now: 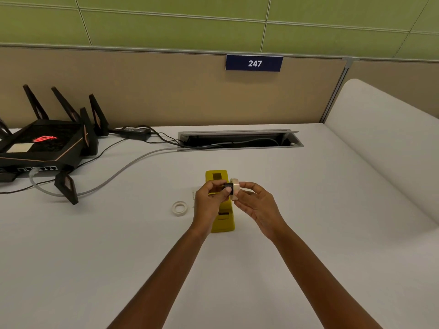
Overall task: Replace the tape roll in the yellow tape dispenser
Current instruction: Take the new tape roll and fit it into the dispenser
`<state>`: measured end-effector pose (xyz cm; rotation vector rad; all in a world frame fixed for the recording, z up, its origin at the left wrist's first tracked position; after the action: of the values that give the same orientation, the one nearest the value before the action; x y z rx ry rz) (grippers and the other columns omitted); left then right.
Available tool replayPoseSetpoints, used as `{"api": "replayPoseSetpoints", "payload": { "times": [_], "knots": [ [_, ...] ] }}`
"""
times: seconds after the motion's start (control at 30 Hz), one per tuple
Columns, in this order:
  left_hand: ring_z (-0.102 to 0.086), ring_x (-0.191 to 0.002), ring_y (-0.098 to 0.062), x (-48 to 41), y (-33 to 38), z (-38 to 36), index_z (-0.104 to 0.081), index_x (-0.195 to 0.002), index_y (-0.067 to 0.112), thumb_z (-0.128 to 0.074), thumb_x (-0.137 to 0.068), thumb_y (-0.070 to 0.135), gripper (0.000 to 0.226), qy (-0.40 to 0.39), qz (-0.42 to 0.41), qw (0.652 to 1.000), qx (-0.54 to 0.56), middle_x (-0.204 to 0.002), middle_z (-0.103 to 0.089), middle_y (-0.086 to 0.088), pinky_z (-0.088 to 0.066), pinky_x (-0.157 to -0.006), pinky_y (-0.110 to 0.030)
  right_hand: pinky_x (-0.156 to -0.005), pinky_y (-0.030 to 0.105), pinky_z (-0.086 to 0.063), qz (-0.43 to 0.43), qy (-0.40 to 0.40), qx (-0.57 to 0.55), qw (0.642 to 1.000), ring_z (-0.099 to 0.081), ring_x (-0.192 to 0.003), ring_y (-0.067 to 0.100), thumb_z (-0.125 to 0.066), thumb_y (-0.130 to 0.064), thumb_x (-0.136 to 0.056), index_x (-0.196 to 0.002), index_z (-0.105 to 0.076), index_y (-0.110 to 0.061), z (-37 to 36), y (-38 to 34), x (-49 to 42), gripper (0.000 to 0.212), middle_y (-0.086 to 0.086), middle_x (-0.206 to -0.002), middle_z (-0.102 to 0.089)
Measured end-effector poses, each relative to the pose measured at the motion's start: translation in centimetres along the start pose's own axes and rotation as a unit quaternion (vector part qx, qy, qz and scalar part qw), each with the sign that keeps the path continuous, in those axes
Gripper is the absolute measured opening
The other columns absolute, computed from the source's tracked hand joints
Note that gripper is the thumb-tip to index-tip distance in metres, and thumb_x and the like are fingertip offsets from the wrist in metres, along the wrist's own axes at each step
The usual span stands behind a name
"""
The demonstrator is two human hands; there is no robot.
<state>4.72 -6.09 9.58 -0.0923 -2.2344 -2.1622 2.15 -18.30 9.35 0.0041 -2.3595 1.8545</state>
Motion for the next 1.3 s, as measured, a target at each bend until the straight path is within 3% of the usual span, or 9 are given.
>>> {"api": "replayPoseSetpoints", "payload": {
  "times": [0.17, 0.33, 0.43, 0.5, 0.67, 0.87, 1.0, 1.13, 1.3],
  "knots": [
    [-0.057, -0.101, -0.027, -0.1, 0.0, 0.0, -0.061, -0.103, 0.008, -0.063, -0.081, 0.009, 0.022, 0.026, 0.008, 1.000, 0.003, -0.099, -0.060, -0.009, -0.047, -0.091, -0.039, -0.080, 0.022, -0.055, 0.014, -0.009, 0.009, 1.000, -0.067, -0.086, 0.017, -0.063, -0.009, -0.081, -0.097, -0.060, -0.020, -0.4, -0.3, -0.1, 0.020, 0.008, -0.089, -0.070],
    [-0.056, -0.101, -0.025, -0.1, -0.1, -0.3, -0.061, -0.102, 0.006, -0.065, -0.079, 0.010, 0.024, 0.036, 0.011, 0.999, 0.004, -0.102, -0.062, -0.011, -0.045, -0.088, -0.036, -0.072, 0.016, -0.057, 0.048, 0.017, 0.053, 0.997, -0.070, -0.076, 0.008, -0.065, -0.011, -0.080, -0.092, -0.061, -0.024, -0.5, -0.5, -0.1, 0.018, 0.012, -0.087, -0.071],
    [-0.056, -0.098, -0.024, -0.2, -0.3, -0.4, -0.059, -0.102, 0.005, -0.066, -0.079, 0.011, 0.025, 0.044, 0.013, 0.999, -0.006, -0.104, -0.062, -0.012, -0.046, -0.083, -0.033, -0.083, 0.030, -0.054, 0.077, 0.072, 0.140, 0.984, -0.069, -0.083, 0.019, -0.064, -0.014, -0.082, -0.098, -0.060, -0.019, -0.3, -0.2, 0.0, 0.018, 0.016, -0.090, -0.072],
    [-0.055, -0.092, -0.020, -0.2, -0.3, -0.5, -0.059, -0.101, 0.005, -0.067, -0.078, 0.011, 0.025, 0.047, 0.007, 0.999, -0.012, -0.098, -0.060, -0.008, -0.046, -0.073, -0.023, -0.084, 0.033, -0.052, 0.094, 0.115, 0.177, 0.973, -0.068, -0.086, 0.022, -0.062, -0.015, -0.083, -0.103, -0.058, -0.015, -0.4, 0.2, 0.0, 0.020, 0.018, -0.090, -0.073],
    [-0.054, -0.086, -0.016, -0.1, -0.1, -0.6, -0.060, -0.099, 0.005, -0.070, -0.075, 0.013, 0.028, 0.069, -0.015, 0.997, -0.022, -0.094, -0.059, -0.003, -0.043, -0.076, -0.026, -0.057, -0.001, -0.046, 0.140, 0.168, 0.214, 0.952, -0.065, -0.075, 0.009, -0.058, -0.021, -0.087, -0.105, -0.058, -0.013, -1.1, 0.5, 0.3, 0.020, 0.011, -0.090, -0.073],
    [-0.057, -0.082, -0.012, -0.4, -0.6, -0.1, -0.060, -0.098, 0.008, -0.067, -0.077, 0.012, 0.023, 0.054, -0.023, 0.998, -0.006, -0.093, -0.061, -0.002, -0.047, -0.072, -0.022, -0.057, -0.003, -0.045, 0.151, 0.134, 0.232, 0.951, -0.062, -0.071, 0.000, -0.060, -0.012, -0.085, -0.107, -0.058, -0.011, -1.5, 0.2, 0.3, 0.023, 0.008, -0.091, -0.070],
    [-0.059, -0.096, -0.021, -0.4, -1.2, -0.1, -0.060, -0.095, 0.012, -0.058, -0.085, 0.020, 0.013, 0.055, -0.006, 0.998, 0.018, -0.097, -0.062, -0.004, -0.049, -0.086, -0.034, -0.063, 0.004, -0.049, 0.157, 0.116, 0.285, 0.938, -0.062, -0.079, 0.009, -0.063, -0.014, -0.082, -0.110, -0.055, -0.014, -1.9, 0.1, 0.2, 0.030, 0.003, -0.091, -0.067],
    [-0.062, -0.093, -0.021, -0.2, -1.4, -0.3, -0.061, -0.099, 0.011, -0.041, -0.093, 0.031, 0.029, 0.046, 0.008, 0.997, 0.058, -0.097, -0.064, -0.007, -0.050, -0.084, -0.030, -0.076, 0.030, -0.055, 0.175, 0.139, 0.323, 0.920, -0.064, -0.084, 0.018, -0.065, -0.016, -0.081, -0.108, -0.055, -0.014, -2.3, -0.1, 0.0, 0.029, 0.008, -0.101, -0.068],
    [-0.063, -0.093, -0.018, -0.6, -1.2, 0.0, -0.060, -0.113, 0.012, -0.032, -0.096, 0.031, 0.038, 0.023, -0.005, 0.998, 0.054, -0.108, -0.064, -0.007, -0.048, -0.093, -0.037, -0.073, 0.030, -0.053, 0.169, 0.158, 0.333, 0.914, -0.064, -0.084, 0.020, -0.064, -0.017, -0.081, -0.101, -0.057, -0.011, -2.4, -0.5, -1.3, 0.021, 0.010, -0.100, -0.068]
  ]
}}
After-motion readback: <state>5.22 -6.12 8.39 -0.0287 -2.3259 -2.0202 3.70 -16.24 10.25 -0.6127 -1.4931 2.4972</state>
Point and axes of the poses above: each hand's wrist, its own x-axis away from the middle knuckle, its own z-axis out of the back of the hand, y = z × x, the point moved 4 cm from there along -x, towards the middle knuckle
